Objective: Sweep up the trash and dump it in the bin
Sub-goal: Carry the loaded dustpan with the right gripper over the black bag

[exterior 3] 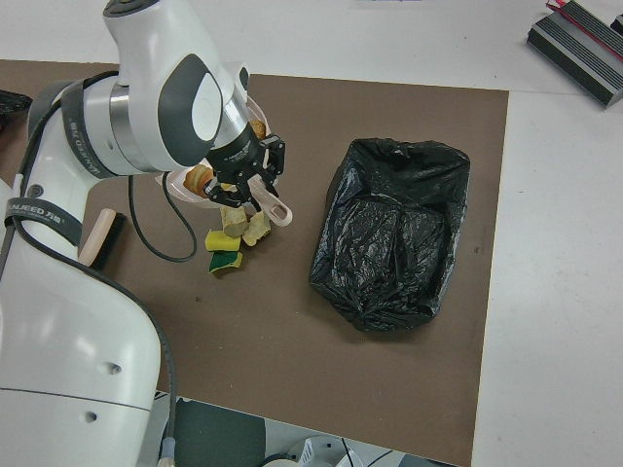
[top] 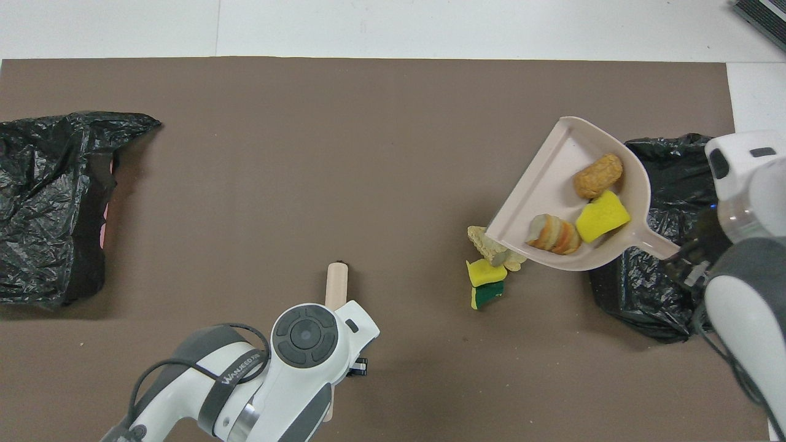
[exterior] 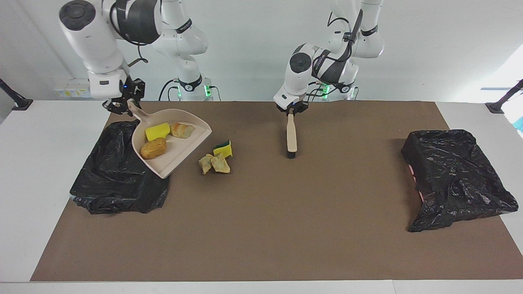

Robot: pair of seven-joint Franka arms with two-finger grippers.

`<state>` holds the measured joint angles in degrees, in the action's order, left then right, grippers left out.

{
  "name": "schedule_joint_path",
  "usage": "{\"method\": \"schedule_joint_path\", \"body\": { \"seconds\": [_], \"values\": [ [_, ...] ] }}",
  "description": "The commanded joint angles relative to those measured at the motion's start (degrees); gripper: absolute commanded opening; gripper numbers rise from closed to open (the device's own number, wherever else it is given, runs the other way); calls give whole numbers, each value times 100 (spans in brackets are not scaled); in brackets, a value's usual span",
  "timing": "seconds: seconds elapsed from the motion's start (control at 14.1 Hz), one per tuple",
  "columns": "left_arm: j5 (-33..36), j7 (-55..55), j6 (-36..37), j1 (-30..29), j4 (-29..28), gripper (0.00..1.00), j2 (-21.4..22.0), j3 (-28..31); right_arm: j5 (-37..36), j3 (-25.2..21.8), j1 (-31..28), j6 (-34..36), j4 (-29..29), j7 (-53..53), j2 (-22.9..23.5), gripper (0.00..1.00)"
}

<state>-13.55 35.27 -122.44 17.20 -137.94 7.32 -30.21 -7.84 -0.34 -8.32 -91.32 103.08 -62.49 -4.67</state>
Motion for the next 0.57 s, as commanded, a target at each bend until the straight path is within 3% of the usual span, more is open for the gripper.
{"method": "schedule_joint_path", "body": {
  "seconds": [0.0, 0.14, 0.21, 0.28, 0.36, 0.43, 0.5],
  "values": [
    [-113, 611, -508, 301, -304, 0, 148, 94, -401, 95, -782, -657, 413, -1051, -235, 0],
    [-113, 630, -553, 311, -339, 0, 156, 94, -692, 104, -1292, -869, 467, -1623, -157, 0],
    [-113, 613, -571, 302, -339, 7, 147, 94, -841, 104, -1417, -1071, 572, -1739, -139, 0],
    [-113, 595, -562, 284, -330, 23, 138, 103, -1095, 104, -1418, -1273, 677, -1757, -139, 0],
    [-113, 551, -545, 249, -296, 70, 112, 111, -1376, 113, -1418, -1397, 739, -1757, -104, 0],
    [-113, 533, -536, 188, -243, 100, 42, 120, -1587, 113, -1374, -1485, 740, -1757, -52, 0],
    [-113, 585, -431, 75, -95, 100, -11, 129, -1816, 121, -1339, -1599, 740, -1792, -25, 0]
  ]
}}
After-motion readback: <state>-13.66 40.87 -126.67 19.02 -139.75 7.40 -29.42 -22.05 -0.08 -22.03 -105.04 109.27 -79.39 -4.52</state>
